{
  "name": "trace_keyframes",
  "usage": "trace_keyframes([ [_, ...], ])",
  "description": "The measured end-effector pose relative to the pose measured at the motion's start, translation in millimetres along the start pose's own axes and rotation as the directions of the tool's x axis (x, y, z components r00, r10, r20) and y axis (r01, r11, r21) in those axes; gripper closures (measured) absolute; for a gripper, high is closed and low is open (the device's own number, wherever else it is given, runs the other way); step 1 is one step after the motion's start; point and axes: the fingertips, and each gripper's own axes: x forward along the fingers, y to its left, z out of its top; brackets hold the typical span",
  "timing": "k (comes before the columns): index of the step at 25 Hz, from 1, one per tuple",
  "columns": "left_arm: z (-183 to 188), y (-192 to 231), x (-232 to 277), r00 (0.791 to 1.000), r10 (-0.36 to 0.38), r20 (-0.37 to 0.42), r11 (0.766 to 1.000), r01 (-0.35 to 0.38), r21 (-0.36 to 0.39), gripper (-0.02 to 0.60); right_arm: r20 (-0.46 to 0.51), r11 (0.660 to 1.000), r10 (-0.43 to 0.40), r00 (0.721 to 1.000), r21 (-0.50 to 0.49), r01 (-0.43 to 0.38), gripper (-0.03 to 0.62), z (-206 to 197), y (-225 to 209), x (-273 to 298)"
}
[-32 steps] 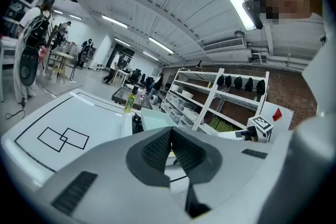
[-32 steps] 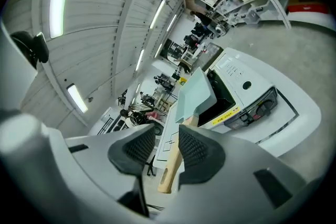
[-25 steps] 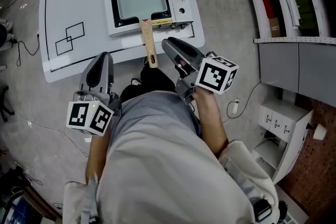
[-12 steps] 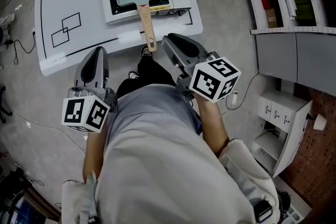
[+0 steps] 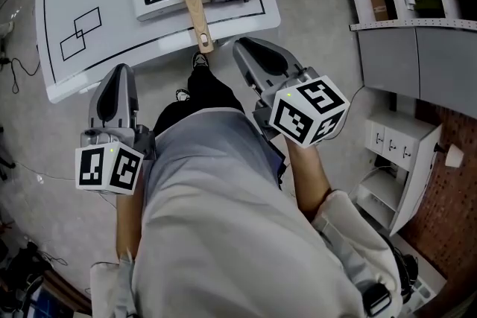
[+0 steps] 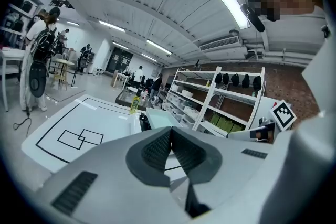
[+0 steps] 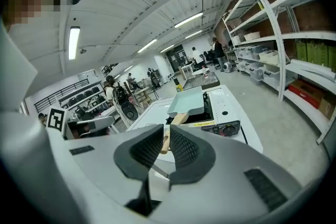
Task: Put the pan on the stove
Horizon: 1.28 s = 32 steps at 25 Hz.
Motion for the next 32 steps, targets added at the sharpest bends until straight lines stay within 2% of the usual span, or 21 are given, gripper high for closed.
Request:
trace_keyframes([
  [10,-1.7,3.8,-11.1,0.999,0.044,-0.016,0.999,-0.044,0.031,0.574,0.026,0.998,-0.037,0.999,-0.052,0.038,0.583,-1.7,-1.4,-15.4],
  [13,-4.9,-2.1,-13.0,0.999,0.013,-0.050,1.000,-0.012,0.009,0.574,0.012,0.996,-0.052,0.999,-0.075,0.052,0.585,-1.4,-0.9,-16.0],
  [19,-16.5,6.8,-19.9,0.995,0.056,-0.080,0.998,-0.056,0.002,0.575,-0.024,0.994,-0.064,0.998,-0.095,0.062,0.585,-5.8,-0.3,-11.6],
  [32,-50.8,18.4,-25.5,0.979,0.043,-0.199,0.999,-0.045,-0.006,0.580,-0.109,0.981,-0.164,0.981,-0.121,0.150,0.585,-27.0,0.8,-5.3],
])
